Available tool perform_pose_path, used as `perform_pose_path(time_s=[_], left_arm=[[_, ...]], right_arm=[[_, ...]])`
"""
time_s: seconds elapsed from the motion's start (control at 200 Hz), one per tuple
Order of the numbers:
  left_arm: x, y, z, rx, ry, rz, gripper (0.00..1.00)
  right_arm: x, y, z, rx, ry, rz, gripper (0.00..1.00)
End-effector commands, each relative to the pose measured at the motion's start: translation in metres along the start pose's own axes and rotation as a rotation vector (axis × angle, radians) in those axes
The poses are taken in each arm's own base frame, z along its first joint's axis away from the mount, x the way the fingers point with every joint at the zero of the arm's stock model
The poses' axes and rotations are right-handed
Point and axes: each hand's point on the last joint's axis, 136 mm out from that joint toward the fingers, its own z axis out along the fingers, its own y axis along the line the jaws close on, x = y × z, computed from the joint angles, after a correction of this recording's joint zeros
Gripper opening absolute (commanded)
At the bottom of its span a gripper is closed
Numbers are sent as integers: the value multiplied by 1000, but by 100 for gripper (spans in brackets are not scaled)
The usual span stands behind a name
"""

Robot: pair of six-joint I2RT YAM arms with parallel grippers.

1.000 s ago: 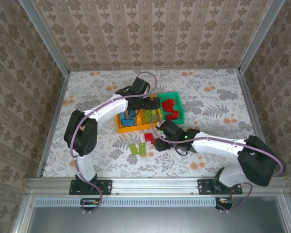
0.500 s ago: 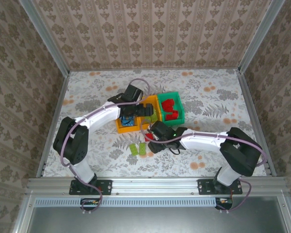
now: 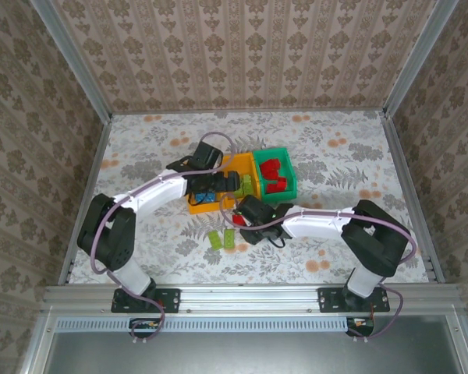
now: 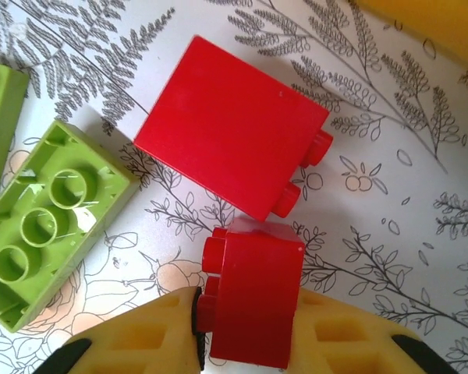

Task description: Sort the legos into containers by color

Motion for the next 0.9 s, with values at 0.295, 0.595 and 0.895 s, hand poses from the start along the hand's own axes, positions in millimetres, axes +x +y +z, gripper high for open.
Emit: perform_pose_path(time_s=[0.295,0.595,0.895], left_arm=[[13,16,-16,-39,-21,-7,100],[23,12,-20,-47,-13,21,100],[59,-6,-8,-60,77,96,100]], right_arm=[[-55,-62,-73,67,-276,175,23],[-86,-161,-82,176,-280,461,21],[-103,-192,-49,202,-171,554,28]])
